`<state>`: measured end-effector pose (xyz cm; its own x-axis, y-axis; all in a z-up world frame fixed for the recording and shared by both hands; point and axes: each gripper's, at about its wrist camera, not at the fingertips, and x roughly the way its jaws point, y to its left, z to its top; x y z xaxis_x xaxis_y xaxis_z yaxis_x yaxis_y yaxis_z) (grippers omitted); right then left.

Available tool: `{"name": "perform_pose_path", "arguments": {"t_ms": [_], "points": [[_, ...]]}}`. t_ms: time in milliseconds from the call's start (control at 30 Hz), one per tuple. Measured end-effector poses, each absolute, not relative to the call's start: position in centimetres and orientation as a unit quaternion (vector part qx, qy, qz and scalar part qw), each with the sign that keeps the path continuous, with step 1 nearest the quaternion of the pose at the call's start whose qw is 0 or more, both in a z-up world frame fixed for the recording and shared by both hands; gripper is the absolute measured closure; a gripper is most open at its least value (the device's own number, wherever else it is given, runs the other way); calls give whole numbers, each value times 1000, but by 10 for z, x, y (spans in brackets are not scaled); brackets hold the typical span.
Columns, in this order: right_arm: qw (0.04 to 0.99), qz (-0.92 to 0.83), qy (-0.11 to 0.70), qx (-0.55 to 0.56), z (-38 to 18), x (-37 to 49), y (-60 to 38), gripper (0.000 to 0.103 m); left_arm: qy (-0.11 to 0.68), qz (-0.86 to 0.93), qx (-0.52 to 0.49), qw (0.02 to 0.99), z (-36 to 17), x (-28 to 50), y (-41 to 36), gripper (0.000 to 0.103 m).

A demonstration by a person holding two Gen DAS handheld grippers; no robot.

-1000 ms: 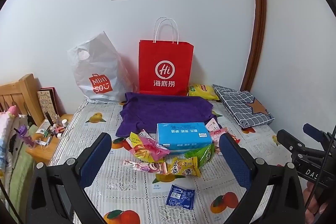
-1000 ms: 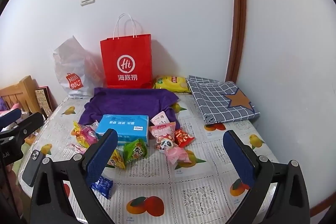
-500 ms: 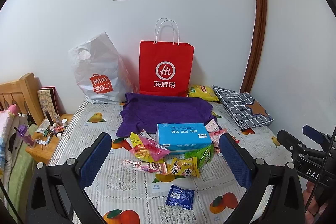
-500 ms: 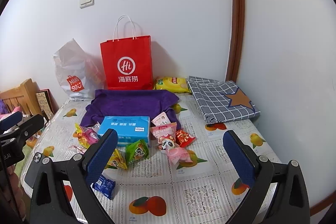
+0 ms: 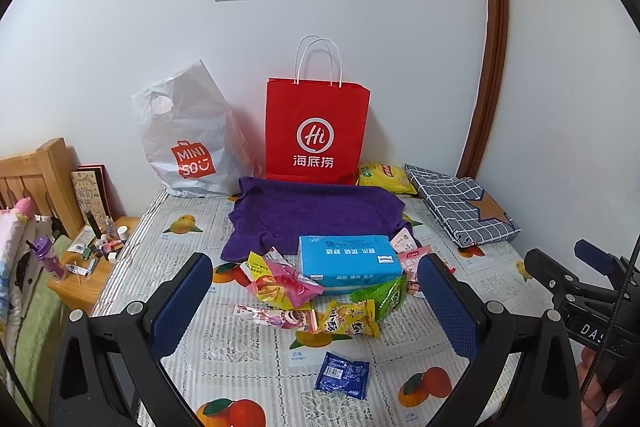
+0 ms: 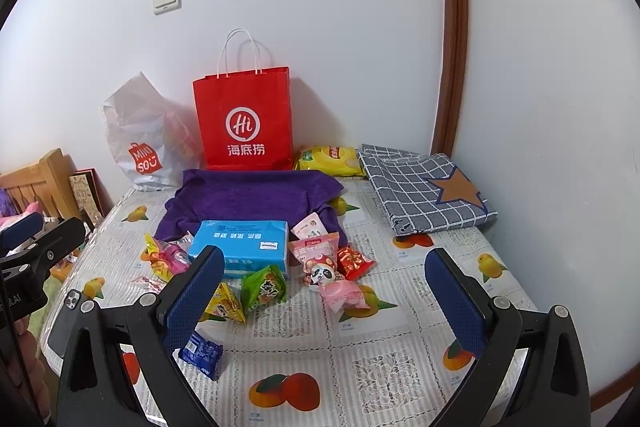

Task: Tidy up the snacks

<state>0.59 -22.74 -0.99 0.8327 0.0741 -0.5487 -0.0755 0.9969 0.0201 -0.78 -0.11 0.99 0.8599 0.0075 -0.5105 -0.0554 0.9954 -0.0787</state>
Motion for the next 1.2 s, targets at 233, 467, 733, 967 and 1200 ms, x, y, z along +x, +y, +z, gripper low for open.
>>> {"name": "perform_pose_path", "arguments": {"t_ms": [233, 467, 733, 967, 1200], "points": [[957, 41, 286, 0, -10, 7, -227, 3, 264, 18, -45, 963, 10, -8, 0, 1], [958, 40, 285, -4, -10, 3, -226, 3, 262, 18, -47, 964, 10, -9, 1, 1], [958, 41, 285, -2, -9, 3, -226, 3, 262, 19, -44, 964, 11, -9, 0, 1], [958, 42, 285, -2, -9, 3, -224, 3, 262, 20, -44, 964, 11, -9, 0, 1], [957, 45, 285, -3, -10, 3, -222, 3, 260, 18, -43, 965, 13, -9, -2, 1]]}}
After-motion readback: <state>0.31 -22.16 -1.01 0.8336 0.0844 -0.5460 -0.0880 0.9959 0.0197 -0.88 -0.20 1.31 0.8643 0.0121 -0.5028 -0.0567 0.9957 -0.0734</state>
